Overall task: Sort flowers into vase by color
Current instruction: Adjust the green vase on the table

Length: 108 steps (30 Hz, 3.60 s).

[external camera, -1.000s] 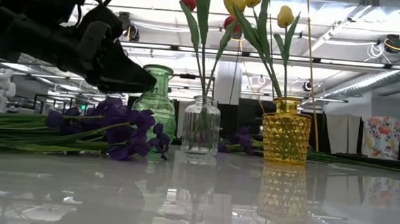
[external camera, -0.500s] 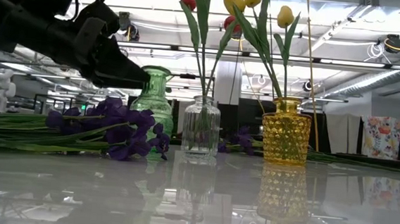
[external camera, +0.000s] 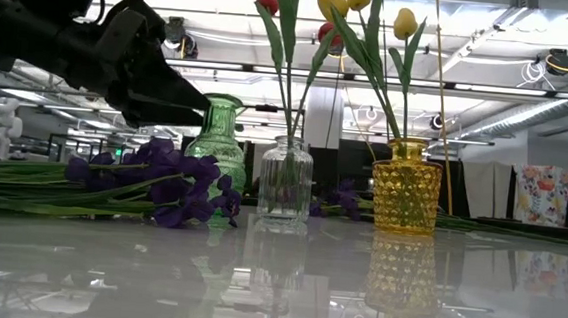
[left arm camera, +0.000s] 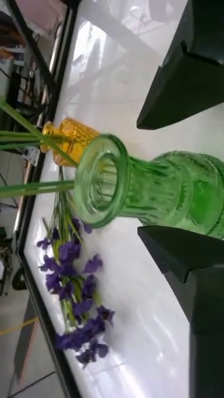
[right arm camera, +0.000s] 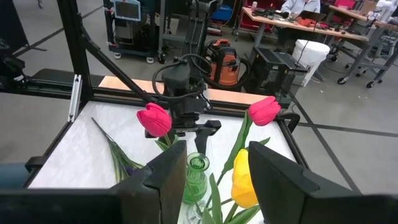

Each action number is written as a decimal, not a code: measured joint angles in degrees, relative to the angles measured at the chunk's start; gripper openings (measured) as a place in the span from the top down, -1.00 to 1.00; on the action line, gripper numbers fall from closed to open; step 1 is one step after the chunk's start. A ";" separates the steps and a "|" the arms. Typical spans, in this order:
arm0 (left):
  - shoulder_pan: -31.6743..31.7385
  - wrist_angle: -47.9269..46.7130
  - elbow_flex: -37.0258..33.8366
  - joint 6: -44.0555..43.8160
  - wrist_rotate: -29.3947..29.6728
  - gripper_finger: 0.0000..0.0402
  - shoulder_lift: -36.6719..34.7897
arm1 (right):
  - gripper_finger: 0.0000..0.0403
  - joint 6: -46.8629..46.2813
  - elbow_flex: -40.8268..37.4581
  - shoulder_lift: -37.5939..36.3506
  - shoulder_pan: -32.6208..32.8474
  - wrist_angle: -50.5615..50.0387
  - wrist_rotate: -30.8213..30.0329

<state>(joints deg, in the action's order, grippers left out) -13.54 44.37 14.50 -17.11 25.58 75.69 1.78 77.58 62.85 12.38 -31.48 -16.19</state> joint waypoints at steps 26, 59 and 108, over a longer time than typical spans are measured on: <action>-0.37 16.63 0.07 3.27 2.70 -0.56 11.00 | 0.18 2.42 0.00 -0.01 0.00 1.29 -0.22; 2.16 18.43 0.35 9.16 3.28 -0.56 13.20 | 0.18 3.61 0.00 -0.04 0.00 1.27 0.00; 3.65 18.46 -2.62 9.98 -0.42 0.10 9.36 | 0.18 3.39 0.00 -0.04 -0.01 1.21 -0.01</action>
<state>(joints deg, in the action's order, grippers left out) -9.89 62.83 11.88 -7.14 25.16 85.05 5.17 77.58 62.81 12.37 -30.27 -16.19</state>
